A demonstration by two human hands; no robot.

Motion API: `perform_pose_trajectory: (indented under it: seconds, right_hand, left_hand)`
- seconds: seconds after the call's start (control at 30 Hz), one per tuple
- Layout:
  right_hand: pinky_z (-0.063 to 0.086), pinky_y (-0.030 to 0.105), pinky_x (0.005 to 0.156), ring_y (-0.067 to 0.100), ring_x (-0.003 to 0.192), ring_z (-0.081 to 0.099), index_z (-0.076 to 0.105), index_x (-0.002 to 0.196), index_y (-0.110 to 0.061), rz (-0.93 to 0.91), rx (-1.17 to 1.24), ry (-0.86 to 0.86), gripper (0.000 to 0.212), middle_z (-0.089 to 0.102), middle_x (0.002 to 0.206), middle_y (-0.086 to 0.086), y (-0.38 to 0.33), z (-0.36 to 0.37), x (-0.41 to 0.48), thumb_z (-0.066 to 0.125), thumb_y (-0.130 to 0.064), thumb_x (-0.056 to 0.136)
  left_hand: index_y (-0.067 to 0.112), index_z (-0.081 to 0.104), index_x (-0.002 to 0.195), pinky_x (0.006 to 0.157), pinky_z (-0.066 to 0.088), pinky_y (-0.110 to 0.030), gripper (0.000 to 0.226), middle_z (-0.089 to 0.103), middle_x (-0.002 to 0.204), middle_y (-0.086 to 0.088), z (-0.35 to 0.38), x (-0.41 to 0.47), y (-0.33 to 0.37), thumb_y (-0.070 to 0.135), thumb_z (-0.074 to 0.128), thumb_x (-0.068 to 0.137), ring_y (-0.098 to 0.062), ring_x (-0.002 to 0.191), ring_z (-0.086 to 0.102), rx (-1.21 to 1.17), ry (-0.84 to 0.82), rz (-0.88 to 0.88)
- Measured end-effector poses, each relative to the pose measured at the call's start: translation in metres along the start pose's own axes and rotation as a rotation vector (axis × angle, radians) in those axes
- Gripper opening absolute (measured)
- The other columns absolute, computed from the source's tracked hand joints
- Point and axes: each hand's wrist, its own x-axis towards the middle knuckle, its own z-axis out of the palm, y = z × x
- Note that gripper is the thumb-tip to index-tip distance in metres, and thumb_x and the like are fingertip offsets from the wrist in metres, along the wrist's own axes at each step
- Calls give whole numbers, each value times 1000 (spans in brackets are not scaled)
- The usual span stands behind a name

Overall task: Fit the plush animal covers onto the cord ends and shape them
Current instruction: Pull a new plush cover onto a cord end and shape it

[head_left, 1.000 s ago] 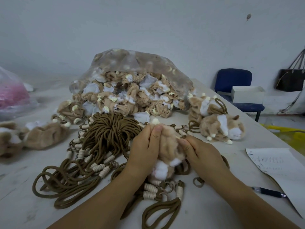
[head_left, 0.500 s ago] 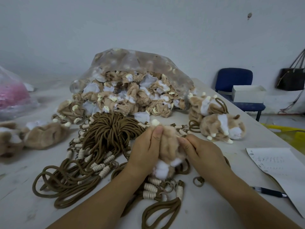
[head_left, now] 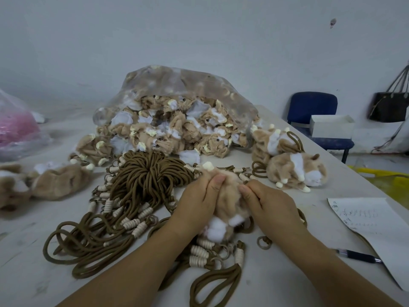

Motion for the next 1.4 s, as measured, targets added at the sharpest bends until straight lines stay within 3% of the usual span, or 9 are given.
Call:
perform_pose_trajectory:
  seconds: [0.23, 0.37, 0.47, 0.6, 0.8, 0.93, 1.07, 1.27, 1.4]
  right_hand:
    - [39, 32, 56, 11, 59, 49, 40, 70, -29, 120, 66, -126, 49, 48, 58, -6, 6, -5, 2, 17, -71, 80]
    - [38, 31, 57, 8, 61, 51, 44, 71, -28, 174, 197, -99, 55, 51, 60, -7, 0, -4, 4, 19, -78, 75]
    - [42, 35, 58, 11, 62, 54, 51, 75, -26, 188, 258, -53, 49, 56, 63, -5, 0, -3, 6, 33, -72, 80]
    - [43, 37, 59, 9, 61, 51, 54, 74, -25, 200, 322, -4, 17, 55, 65, -5, 5, -1, 8, 55, -36, 87]
    - [43, 34, 50, 13, 60, 49, 54, 83, -24, 76, -55, 105, 5, 49, 79, -9, 9, -6, 8, 53, -29, 85]
    - [42, 33, 50, 23, 63, 55, 63, 84, -16, -82, -189, 232, 5, 59, 77, -1, 14, -16, 10, 62, -15, 79]
    - [40, 35, 61, 25, 67, 58, 68, 85, -16, -189, -284, 245, 24, 59, 75, 0, 15, -18, 13, 46, -25, 81]
    - [29, 35, 71, 25, 81, 56, 69, 88, -17, 3, -234, 51, 15, 60, 84, 0, 30, -13, 14, 57, -24, 92]
    - [40, 35, 63, 19, 69, 52, 62, 77, -19, 158, 58, 188, 25, 56, 71, -7, 34, -23, 11, 51, -35, 93]
  left_hand:
    - [27, 63, 91, 67, 53, -18, 41, 70, 83, 6, -8, 6, -7, 60, 39, 84, -2, 79, 67, -292, 323, -154]
    - [34, 68, 94, 84, 55, -27, 28, 72, 99, 2, -4, 4, -3, 50, 45, 92, -14, 100, 67, -424, 198, -102]
    - [44, 68, 100, 83, 51, -17, 23, 70, 104, 14, -1, 2, 5, 47, 46, 94, -2, 104, 64, -470, 91, -19]
    - [37, 63, 100, 75, 50, -14, 12, 68, 96, 20, -2, 2, 4, 29, 56, 96, 2, 94, 63, -398, 41, 6]
    - [25, 55, 82, 55, 43, -16, 18, 54, 65, 21, -2, 4, -2, 8, 59, 83, 2, 61, 49, -264, 84, -129]
    - [25, 56, 89, 55, 45, -11, 16, 61, 71, 22, -2, 1, 2, 35, 62, 77, 7, 64, 56, -285, -91, -158]
    - [26, 69, 97, 74, 54, -18, 21, 72, 94, 11, -2, -1, 0, 44, 65, 87, -4, 88, 67, -255, -167, -209]
    - [23, 74, 95, 92, 51, -37, 27, 74, 101, -7, -5, 1, -2, 42, 66, 77, -25, 101, 68, -443, -116, -325]
    - [24, 77, 90, 89, 53, -31, 19, 74, 104, -7, -8, 6, -6, 33, 68, 75, -21, 100, 69, -673, -60, -411]
